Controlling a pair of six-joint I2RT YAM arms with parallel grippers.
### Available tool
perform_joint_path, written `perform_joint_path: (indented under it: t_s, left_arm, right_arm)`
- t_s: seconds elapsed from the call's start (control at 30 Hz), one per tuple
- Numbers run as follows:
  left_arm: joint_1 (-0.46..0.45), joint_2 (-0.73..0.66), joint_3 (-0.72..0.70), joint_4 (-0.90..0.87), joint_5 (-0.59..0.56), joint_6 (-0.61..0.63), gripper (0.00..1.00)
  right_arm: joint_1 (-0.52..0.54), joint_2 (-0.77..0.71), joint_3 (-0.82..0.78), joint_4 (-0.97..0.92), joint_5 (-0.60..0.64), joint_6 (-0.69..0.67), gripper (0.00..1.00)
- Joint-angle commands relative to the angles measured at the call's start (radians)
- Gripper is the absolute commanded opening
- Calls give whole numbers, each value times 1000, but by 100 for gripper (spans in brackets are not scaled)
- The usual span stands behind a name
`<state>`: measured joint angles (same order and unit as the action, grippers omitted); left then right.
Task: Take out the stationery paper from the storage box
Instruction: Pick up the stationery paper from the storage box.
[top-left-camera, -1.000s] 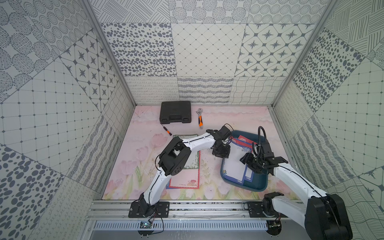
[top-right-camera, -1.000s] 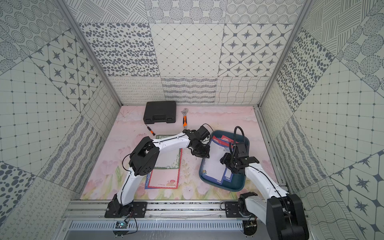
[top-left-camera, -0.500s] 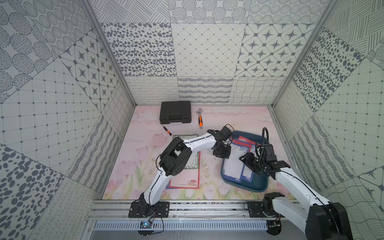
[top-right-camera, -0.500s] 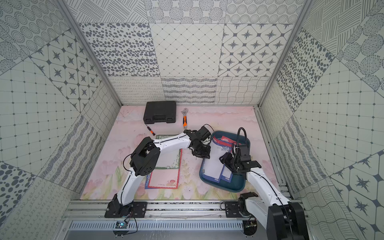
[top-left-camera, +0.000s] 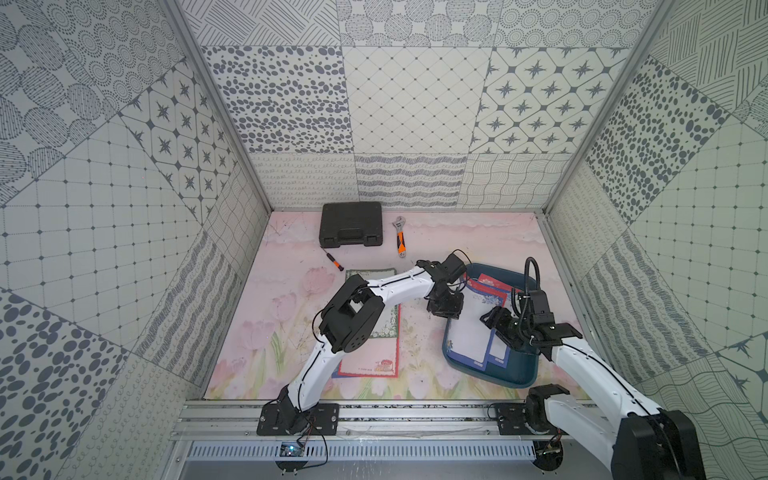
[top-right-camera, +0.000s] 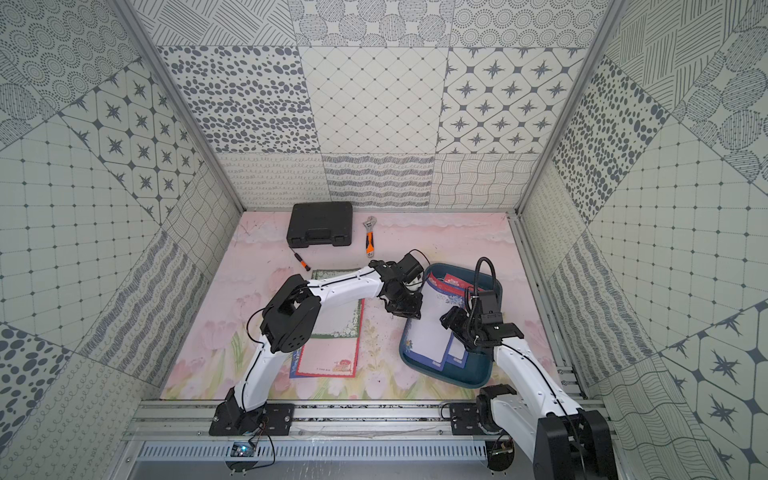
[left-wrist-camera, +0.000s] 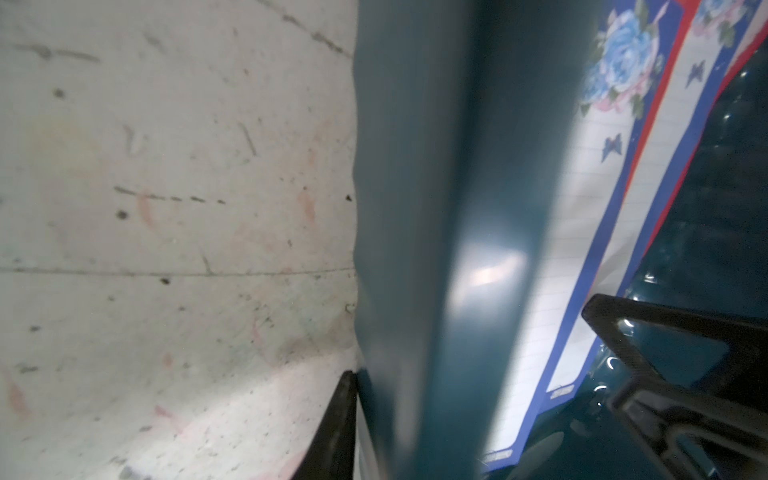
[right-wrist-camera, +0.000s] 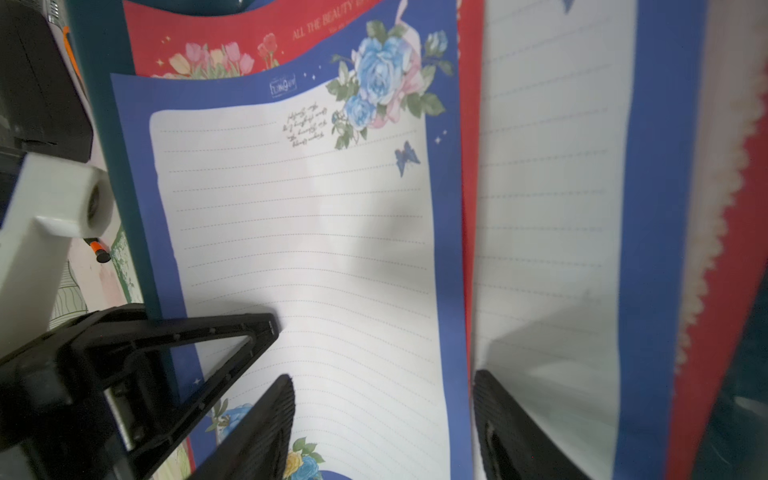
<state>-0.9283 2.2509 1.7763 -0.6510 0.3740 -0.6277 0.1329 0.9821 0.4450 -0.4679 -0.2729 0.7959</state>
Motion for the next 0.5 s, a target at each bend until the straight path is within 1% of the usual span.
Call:
perform_joint_path:
  t_s: [0.0,0.1,0.33,0.47]
  left_arm:
    - [-7,4,12,-13,20,-6,20]
    - [-9,4,12,-10,22,-6,20]
    - [-10,2,12,-12,22,-5,20]
    - [-11,2,12,-12,22,-5,20]
  right_arm:
    - [-6,11,23,-23,36,-5,70]
    - [-7,15,22,-46,43,-5,70]
    - [-9,12,11,-26,-27,15,63]
    - [-9,7,5,-34,-53,37,62]
